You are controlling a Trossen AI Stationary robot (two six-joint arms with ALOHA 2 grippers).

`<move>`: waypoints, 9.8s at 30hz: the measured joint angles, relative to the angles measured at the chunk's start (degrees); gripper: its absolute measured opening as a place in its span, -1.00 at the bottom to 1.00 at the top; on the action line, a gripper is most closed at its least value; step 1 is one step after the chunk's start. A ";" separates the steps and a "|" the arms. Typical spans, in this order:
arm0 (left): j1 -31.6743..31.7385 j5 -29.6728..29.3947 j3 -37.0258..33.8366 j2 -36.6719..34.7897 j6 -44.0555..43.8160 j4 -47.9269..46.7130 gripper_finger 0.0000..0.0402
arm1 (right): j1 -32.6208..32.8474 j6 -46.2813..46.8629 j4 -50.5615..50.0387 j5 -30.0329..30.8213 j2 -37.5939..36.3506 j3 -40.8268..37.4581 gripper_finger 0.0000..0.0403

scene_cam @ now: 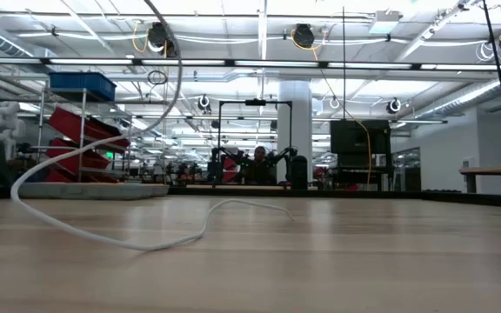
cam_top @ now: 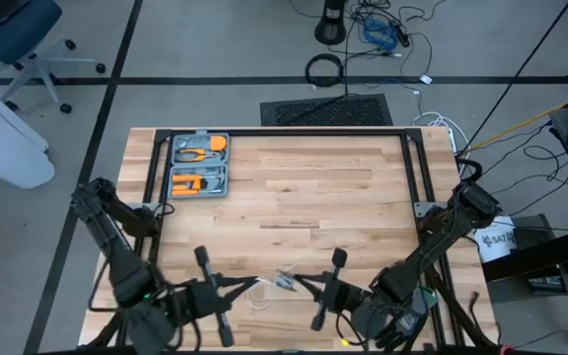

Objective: Coil cords
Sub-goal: Coil the white wire on the spool

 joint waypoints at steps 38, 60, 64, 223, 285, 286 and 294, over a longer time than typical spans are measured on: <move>7.02 14.46 0.00 20.98 -4.66 15.63 -0.99 | 2.78 0.10 5.06 13.23 -1.11 0.02 -1.00; 5.81 14.52 -1.97 21.07 -6.19 15.65 -0.99 | 7.64 -9.37 14.31 13.17 -1.38 0.00 -1.00; 6.03 14.21 -1.97 21.07 -6.77 14.52 -0.99 | 9.14 -10.03 14.95 13.17 -1.38 0.00 -1.00; 8.31 19.00 -2.82 31.87 -13.54 -2.77 -0.50 | 19.25 -16.72 20.18 11.90 -1.36 -0.02 -1.00; -1.20 -0.24 0.48 8.10 -22.18 -25.92 -1.00 | 18.88 -14.34 17.53 11.87 -1.34 -0.02 -1.00; -1.20 -0.25 0.48 7.36 -22.20 -25.92 -1.00 | 18.85 -14.33 17.53 11.87 -1.34 -0.02 -1.00; -1.31 -1.34 0.48 3.40 -18.56 -25.84 -1.00 | 18.77 -13.44 17.08 11.60 -1.34 -0.02 -1.00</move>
